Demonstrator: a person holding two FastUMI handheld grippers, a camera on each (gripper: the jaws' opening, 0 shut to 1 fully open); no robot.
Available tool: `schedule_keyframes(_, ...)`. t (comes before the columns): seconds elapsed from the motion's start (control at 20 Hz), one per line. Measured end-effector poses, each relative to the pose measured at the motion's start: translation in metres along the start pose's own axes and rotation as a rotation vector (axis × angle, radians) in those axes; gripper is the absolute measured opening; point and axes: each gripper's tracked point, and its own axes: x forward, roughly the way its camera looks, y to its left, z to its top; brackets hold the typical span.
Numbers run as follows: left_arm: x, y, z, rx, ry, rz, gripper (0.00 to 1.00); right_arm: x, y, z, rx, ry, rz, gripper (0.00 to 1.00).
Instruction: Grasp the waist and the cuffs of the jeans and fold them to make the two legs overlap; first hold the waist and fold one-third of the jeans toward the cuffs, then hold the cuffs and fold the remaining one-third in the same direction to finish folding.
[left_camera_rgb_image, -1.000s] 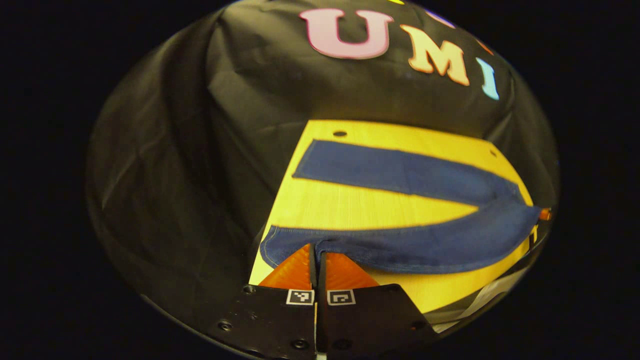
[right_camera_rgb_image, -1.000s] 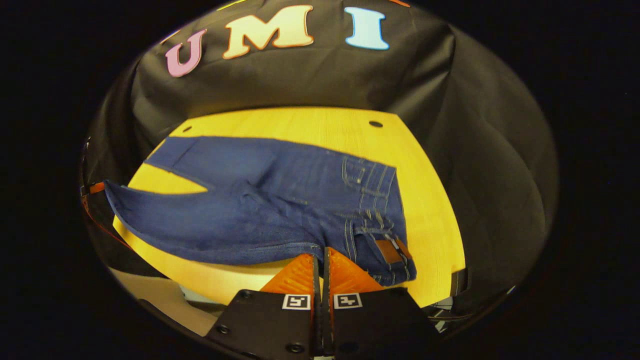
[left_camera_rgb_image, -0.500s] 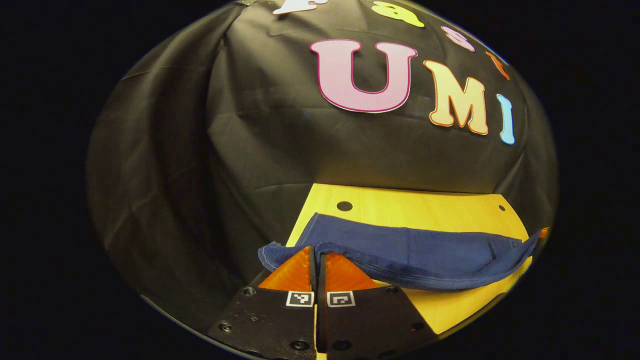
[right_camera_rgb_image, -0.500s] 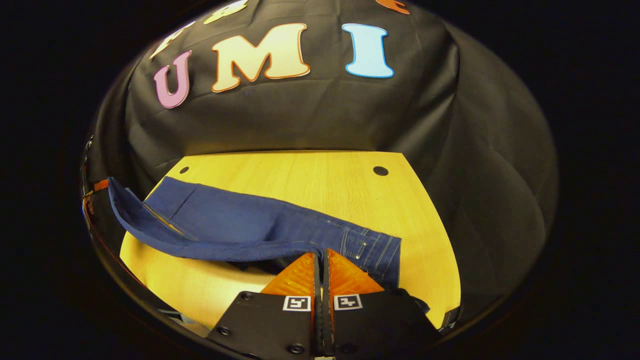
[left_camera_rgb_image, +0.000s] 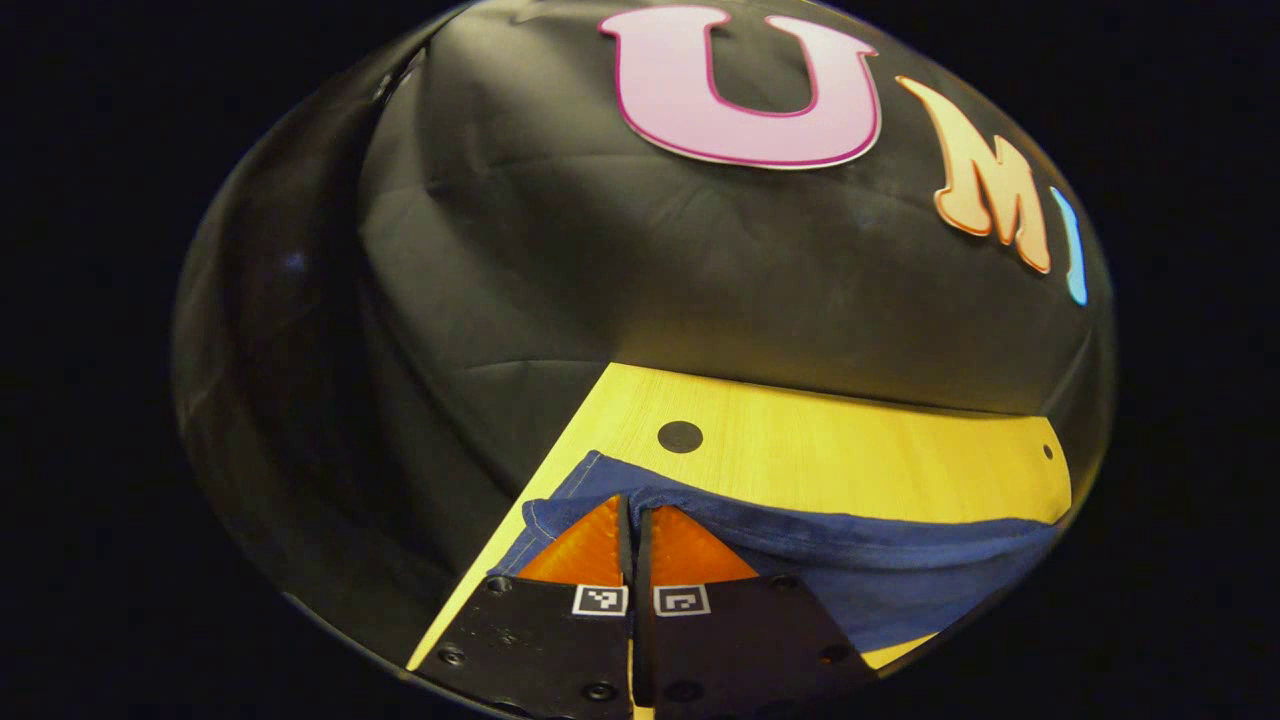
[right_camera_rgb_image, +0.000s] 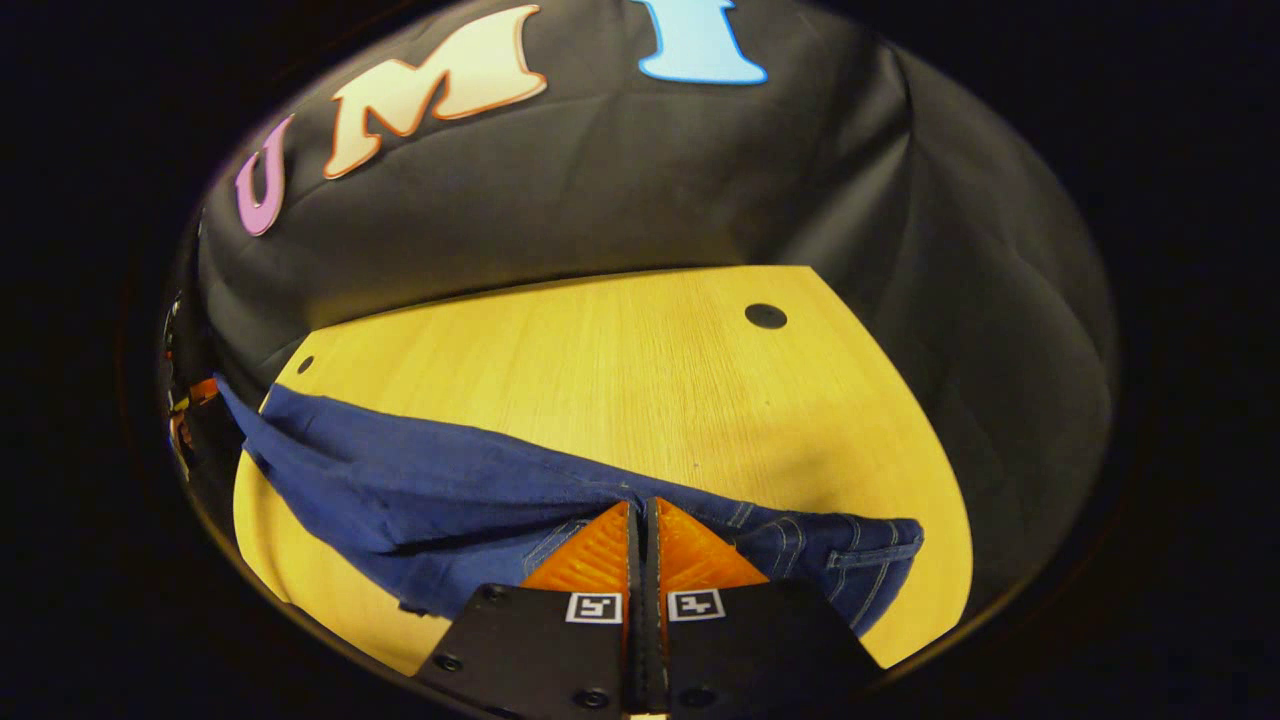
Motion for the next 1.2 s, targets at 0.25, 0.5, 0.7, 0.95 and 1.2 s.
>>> schedule_keyframes(0.25,0.064,-0.016,-0.024,0.100,0.071,0.046,0.00,0.053,-0.003,-0.018,-0.035,0.049,-0.012,0.02)
schedule_keyframes(0.5,0.071,-0.030,-0.032,0.203,0.141,0.109,0.00,0.065,-0.005,-0.014,-0.007,0.033,0.016,0.00)
schedule_keyframes(0.7,0.074,-0.041,-0.024,0.131,0.152,0.085,0.19,0.055,-0.007,-0.010,0.034,0.024,0.037,0.16)
schedule_keyframes(0.95,0.038,-0.044,0.008,0.054,0.036,0.113,0.96,0.007,-0.023,-0.004,0.116,-0.040,0.038,0.95)
schedule_keyframes(1.2,-0.007,-0.053,0.012,0.020,-0.048,0.021,0.96,-0.063,-0.093,-0.029,0.285,-0.100,-0.064,0.99)
